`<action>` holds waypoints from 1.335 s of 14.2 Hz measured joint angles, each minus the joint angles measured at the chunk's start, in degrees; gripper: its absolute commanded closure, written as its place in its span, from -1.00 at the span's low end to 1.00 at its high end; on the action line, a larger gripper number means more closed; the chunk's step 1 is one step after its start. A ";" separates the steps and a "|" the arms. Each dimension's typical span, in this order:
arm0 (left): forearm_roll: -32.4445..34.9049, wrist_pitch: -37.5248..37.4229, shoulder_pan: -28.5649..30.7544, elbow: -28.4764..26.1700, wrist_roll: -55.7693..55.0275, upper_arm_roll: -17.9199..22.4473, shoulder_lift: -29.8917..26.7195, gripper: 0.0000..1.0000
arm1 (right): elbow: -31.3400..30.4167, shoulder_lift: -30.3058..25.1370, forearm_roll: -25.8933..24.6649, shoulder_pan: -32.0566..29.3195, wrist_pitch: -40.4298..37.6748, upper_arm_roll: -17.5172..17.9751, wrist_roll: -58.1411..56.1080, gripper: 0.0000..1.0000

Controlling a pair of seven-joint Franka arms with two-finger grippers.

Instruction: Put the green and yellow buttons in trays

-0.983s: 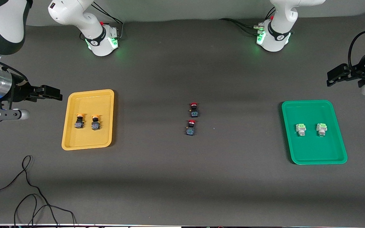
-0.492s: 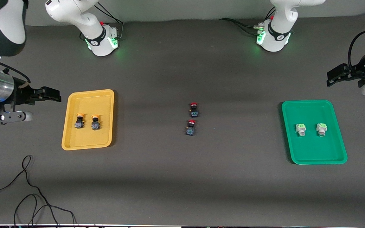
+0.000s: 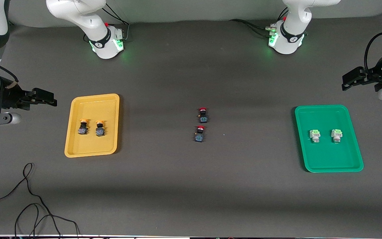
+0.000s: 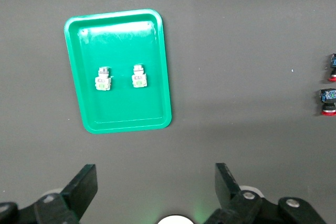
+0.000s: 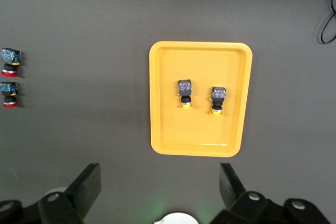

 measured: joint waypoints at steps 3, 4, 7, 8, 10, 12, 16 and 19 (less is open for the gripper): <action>0.00 0.00 0.00 0.02 0.00 0.00 0.00 -1.00 | -7.04 -4.47 -1.26 -4.21 7.01 5.11 0.02 -1.00; 0.00 0.00 0.00 0.02 0.00 0.00 0.00 -1.00 | -10.13 -6.42 -2.70 -4.75 9.34 6.28 0.02 -1.00; 0.00 -0.02 0.01 0.02 0.00 0.01 0.00 -1.00 | -16.09 -10.55 -4.79 -4.98 12.54 9.95 5.48 -1.00; 0.00 -0.02 0.02 0.02 0.00 0.01 0.00 -1.00 | -16.75 -11.10 -4.94 -5.04 12.88 11.54 8.27 -1.00; 0.00 -0.03 0.03 0.02 0.00 0.01 0.00 -1.00 | -17.00 -11.48 -5.40 -5.05 13.43 14.02 11.17 -1.00; 0.00 -0.03 0.03 0.02 0.00 0.01 0.00 -1.00 | -16.61 -11.52 -5.75 -5.22 14.09 14.42 11.32 -1.00; 0.00 -0.03 0.03 0.01 0.00 0.01 0.00 -1.00 | -14.32 -11.13 -5.79 -6.88 13.48 14.40 11.32 -1.00; 0.00 -0.03 0.03 -0.01 0.00 0.01 0.00 -1.00 | -12.78 -10.11 -5.79 -7.42 12.98 14.40 11.18 -1.00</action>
